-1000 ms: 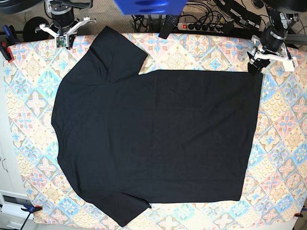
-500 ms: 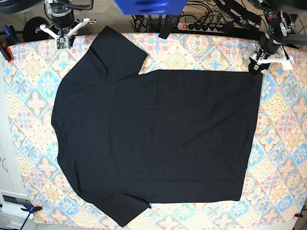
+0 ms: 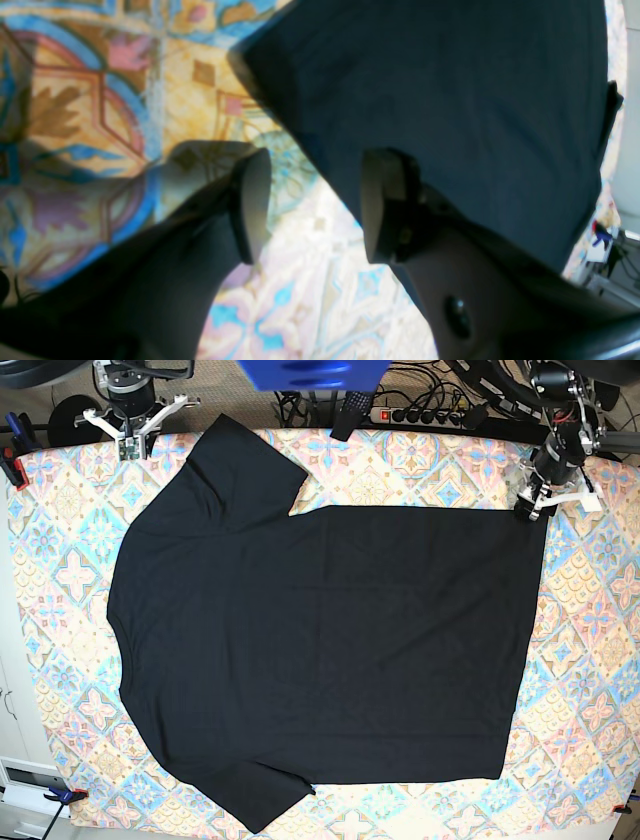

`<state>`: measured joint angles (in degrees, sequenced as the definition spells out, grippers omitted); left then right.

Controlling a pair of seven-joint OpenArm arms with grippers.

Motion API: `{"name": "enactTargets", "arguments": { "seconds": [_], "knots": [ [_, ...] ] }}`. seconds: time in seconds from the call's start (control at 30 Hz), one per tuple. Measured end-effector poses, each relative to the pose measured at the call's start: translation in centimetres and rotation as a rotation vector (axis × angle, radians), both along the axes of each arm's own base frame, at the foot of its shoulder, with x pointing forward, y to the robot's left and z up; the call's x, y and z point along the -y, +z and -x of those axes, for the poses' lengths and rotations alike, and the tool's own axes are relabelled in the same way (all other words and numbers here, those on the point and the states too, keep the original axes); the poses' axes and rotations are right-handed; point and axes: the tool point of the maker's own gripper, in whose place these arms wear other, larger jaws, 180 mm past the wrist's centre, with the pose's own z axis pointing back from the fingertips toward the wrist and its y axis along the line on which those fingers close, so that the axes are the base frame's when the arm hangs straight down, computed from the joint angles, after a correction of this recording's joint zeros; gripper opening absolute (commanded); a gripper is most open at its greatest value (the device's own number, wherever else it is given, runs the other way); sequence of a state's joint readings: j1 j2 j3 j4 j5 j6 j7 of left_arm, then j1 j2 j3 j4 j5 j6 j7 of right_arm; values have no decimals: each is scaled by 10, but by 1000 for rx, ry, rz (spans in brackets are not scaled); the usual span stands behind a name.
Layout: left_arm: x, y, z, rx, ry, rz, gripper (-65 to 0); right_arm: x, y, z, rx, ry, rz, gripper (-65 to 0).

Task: Fold the T-shirt properly
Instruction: 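Reach the left gripper to the black shirt's hem corner and grasp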

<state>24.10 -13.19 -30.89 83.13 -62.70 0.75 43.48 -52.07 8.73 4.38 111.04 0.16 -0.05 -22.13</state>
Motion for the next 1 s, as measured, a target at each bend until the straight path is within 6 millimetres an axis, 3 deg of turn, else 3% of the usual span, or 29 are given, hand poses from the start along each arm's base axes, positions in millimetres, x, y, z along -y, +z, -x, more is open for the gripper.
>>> {"name": "enactTargets", "arguments": {
  "seconds": [0.17,0.43,0.53,0.63,0.67,0.83,1.0],
  "knots": [
    [-2,-7,-8,6,21,22,-362,0,0,0,0,1,2,-650],
    [-4,-5,-39,54,43,42,-367,0,0,0,1,1,1,-650],
    [-2,-5,-41,53,40,49,-440,0,0,-1,3,1,2,-650],
    [8,-10,-38,17,7,90,-627,0,0,-2,4,1,2,-621],
    [11,-10,-38,13,-1,98,-650,0,0,-1,4,1,2,-605],
    [12,-11,-38,15,-5,101,-650,-1,-7,0,-49,-11,-1,-515],
    [12,-14,-31,0,-2,101,-650,-31,-13,-12,-63,34,-61,-462]
  ]
}}
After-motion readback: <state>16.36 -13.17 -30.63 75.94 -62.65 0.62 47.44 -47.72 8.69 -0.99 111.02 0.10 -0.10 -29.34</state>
